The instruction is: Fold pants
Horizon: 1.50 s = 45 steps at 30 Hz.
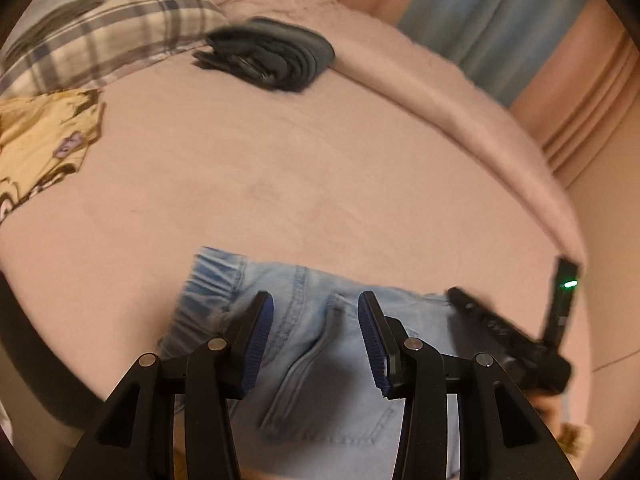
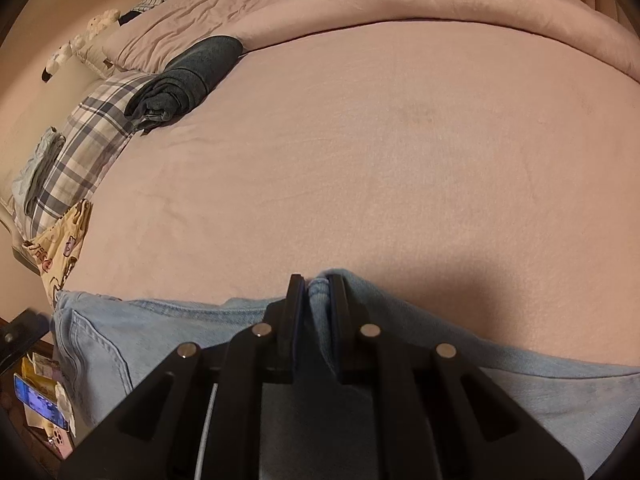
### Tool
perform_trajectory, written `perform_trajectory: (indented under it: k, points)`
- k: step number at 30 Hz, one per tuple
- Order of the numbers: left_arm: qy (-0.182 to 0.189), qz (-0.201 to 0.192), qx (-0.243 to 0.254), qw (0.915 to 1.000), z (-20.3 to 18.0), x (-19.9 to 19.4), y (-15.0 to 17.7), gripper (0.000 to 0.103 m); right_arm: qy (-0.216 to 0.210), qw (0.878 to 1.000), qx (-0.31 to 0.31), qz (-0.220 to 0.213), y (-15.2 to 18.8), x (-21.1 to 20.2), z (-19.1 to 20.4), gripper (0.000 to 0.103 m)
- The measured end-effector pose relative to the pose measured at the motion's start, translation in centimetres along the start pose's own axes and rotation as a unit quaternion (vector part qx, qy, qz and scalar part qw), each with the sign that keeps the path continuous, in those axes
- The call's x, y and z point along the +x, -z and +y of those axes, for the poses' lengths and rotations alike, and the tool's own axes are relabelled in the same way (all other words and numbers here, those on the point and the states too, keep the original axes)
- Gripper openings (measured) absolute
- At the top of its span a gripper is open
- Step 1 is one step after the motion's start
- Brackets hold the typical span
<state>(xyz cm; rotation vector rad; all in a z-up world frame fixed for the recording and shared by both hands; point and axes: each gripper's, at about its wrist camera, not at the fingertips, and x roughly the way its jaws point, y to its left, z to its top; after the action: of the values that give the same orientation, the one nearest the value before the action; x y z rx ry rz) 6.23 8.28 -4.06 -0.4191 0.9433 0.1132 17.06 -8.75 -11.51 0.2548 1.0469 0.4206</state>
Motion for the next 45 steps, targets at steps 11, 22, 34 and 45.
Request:
perform_trajectory:
  k: [11,22,34,45]
  points:
    - [-0.068,-0.033,0.075,0.9943,-1.1,2.8,1.4,0.043,0.025,1.000,-0.007,-0.006,0.0,0.3,0.5,0.012]
    - [-0.075,-0.048,0.087,0.9922,-1.4,3.2,1.8,0.043,0.097,0.994,-0.037,-0.028,0.1,-3.0,2.5,0.040]
    - [-0.059,-0.053,0.086,0.9931,-1.0,3.0,1.9,0.043,0.139,0.987,-0.080,-0.010,1.1,-0.4,2.8,0.046]
    - [-0.069,-0.059,0.098,0.9911,-1.6,2.7,2.0,0.046,0.153,0.986,-0.065,-0.015,0.0,1.0,3.0,0.052]
